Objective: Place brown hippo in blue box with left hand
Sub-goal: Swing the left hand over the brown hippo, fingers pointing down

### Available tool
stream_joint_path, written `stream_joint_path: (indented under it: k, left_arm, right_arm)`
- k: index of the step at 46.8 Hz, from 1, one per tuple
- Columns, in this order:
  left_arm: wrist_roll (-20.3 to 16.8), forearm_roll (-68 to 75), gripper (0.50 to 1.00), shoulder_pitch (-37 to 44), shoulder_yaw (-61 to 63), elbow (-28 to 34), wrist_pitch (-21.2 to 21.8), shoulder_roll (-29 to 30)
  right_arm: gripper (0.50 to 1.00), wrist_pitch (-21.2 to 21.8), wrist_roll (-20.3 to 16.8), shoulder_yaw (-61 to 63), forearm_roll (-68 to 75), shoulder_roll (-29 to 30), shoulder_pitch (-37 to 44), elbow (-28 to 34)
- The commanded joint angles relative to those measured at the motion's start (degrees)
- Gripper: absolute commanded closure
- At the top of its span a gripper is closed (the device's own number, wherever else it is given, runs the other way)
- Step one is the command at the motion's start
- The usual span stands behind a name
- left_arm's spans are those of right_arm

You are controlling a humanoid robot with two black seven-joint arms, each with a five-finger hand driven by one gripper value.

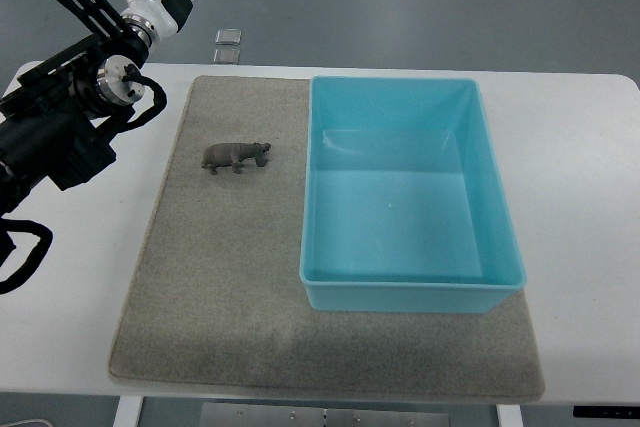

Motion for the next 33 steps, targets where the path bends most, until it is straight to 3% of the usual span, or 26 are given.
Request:
stream_joint_path:
  k: [1,16,23,33]
  left_arm:
    - [0.0,1.6,0.506,-1.1,2.4,-1.1,0.0,1.2]
    - [-0.2,20.6,0.508,-2.5,8.6,-2.4,-0.9,3.7]
    - [-0.1,32.9,0.508,-2.7,13.2,-7.2,-2.6,5.8]
    - [0.1,35.8,0.51,-8.4,25.8,-14.9,-5.8,13.1]
  right_arm:
    - [0.564,0.0,0.0,0.0,0.0,0.0,0.0,0.0]
    - [0.564,0.0,0.0,0.0,0.0,0.0,-0.1,0.0]
    - [0.564,0.0,0.0,0.0,0.0,0.0,-0.1,0.0]
    - [0.564,0.0,0.0,0.0,0.0,0.0,0.0,0.0]
